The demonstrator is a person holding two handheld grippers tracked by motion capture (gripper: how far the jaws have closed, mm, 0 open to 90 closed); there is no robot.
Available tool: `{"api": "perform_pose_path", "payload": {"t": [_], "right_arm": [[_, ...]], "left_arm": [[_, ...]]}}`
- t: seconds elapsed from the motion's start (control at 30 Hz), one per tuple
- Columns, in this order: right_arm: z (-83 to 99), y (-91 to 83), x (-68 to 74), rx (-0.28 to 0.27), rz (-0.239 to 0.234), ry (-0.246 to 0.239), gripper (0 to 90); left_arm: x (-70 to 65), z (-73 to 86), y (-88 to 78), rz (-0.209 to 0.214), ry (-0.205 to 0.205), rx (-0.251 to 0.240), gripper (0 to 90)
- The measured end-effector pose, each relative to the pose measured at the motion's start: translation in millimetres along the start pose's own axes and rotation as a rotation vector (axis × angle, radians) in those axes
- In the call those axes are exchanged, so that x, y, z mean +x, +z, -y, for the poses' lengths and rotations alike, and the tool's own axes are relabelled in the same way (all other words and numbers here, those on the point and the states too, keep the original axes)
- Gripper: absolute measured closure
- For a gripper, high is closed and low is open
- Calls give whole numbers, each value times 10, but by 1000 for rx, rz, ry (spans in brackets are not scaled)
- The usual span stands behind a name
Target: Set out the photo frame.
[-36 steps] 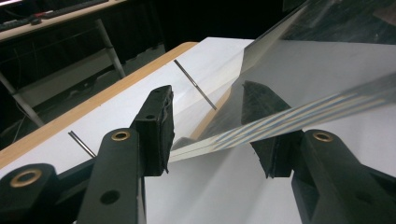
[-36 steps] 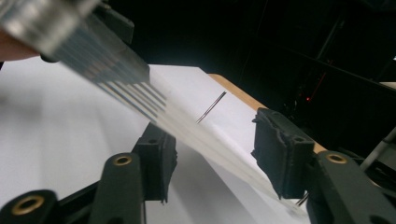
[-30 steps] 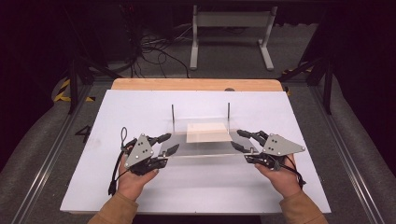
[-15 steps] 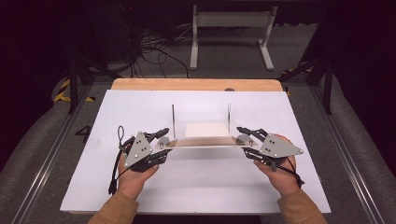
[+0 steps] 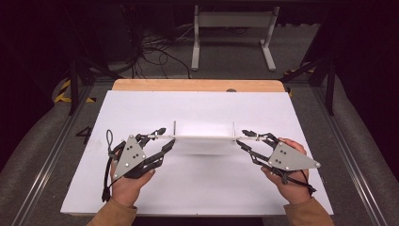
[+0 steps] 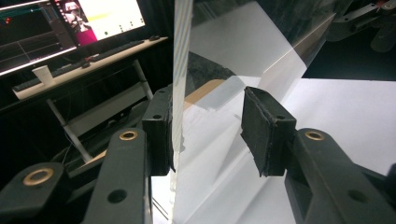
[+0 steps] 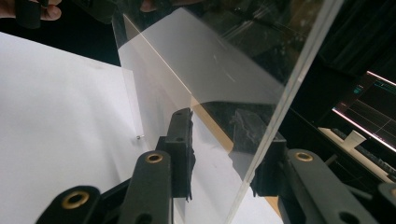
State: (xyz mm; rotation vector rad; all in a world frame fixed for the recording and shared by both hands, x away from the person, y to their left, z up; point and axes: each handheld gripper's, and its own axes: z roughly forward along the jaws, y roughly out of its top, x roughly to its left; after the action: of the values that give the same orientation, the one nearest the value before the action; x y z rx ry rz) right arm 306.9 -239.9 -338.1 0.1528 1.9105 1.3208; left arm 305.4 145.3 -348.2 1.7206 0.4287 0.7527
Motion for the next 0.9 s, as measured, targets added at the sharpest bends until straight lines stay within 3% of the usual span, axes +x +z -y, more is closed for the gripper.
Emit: {"api": "perform_pose_path", "payload": {"t": [0.1, 0.2, 0.37, 0.5, 0.6, 0.7, 0.9], "right_arm": [[-44, -38, 17, -2, -6, 9, 656], [-115, -105, 28, -12, -27, 54, 657], [-243, -227, 43, -43, -54, 110, 661], [-316, -292, 35, -41, -74, 166, 659], [-318, -298, 29, -45, -79, 178, 658], [-306, -278, 11, -45, -93, 241, 639], [-266, -222, -33, -75, -83, 272, 623]], "left_arm": [[-32, -60, -58, 3, 0, 4, 571], [-51, -143, -122, 18, -9, 8, 573], [-46, -240, -201, 74, -71, -4, 583], [-60, -312, -250, 95, -91, 2, 594], [-60, -347, -267, 99, -96, 10, 596], [-42, -345, -267, 114, -135, 11, 605], [-3, -312, -228, 112, -146, -11, 603]]}}
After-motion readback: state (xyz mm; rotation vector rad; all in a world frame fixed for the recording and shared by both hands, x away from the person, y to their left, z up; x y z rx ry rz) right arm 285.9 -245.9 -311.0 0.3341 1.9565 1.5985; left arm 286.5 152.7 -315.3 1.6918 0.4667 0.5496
